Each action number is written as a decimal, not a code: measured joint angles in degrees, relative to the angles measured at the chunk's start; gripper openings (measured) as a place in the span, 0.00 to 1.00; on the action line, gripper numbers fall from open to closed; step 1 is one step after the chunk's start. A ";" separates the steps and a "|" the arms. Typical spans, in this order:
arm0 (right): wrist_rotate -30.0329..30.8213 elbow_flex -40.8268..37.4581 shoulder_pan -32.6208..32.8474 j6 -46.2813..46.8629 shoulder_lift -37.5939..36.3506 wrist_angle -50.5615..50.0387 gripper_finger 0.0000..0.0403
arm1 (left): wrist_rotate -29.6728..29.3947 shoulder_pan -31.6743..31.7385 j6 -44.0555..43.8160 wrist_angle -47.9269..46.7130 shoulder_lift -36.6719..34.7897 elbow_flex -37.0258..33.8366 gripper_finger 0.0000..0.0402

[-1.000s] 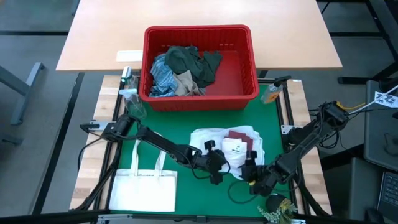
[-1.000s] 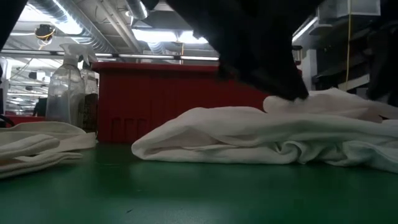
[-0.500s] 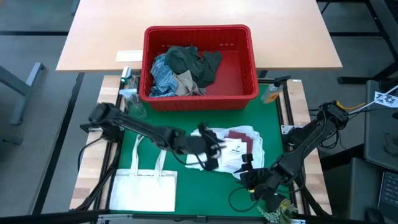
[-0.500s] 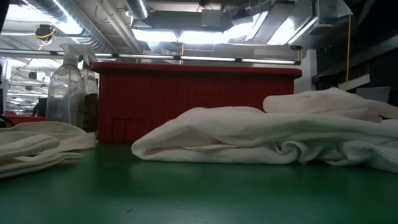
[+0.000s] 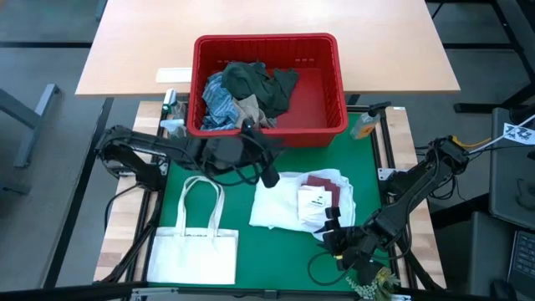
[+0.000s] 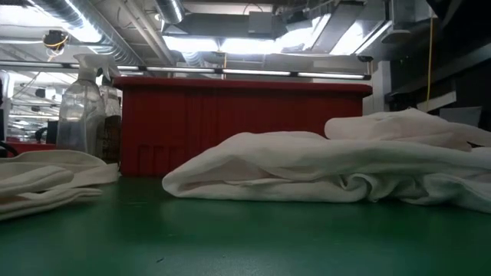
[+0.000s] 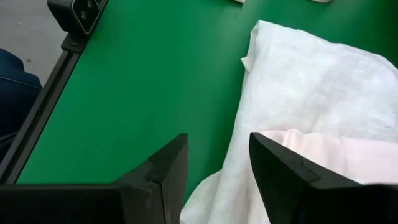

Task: Fold Laundry from Bin
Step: Fold the blue checkered polo shirt

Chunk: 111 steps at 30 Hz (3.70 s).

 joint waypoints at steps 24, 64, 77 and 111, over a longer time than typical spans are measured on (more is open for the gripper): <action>-0.01 -0.01 0.00 0.06 0.00 -0.07 0.42 | -11.40 6.22 0.60 -2.59 -3.74 -0.02 0.28; 0.19 -0.01 0.00 0.06 0.00 0.01 0.42 | 1.24 25.81 -40.41 -55.44 -0.34 -0.02 0.50; 0.43 -0.01 0.00 0.06 0.00 0.12 0.42 | 3.53 29.40 -40.08 -55.05 8.93 -0.02 0.50; 0.43 -0.01 -0.02 0.06 0.00 0.14 0.42 | 9.76 28.02 -31.14 -50.54 7.41 24.61 0.00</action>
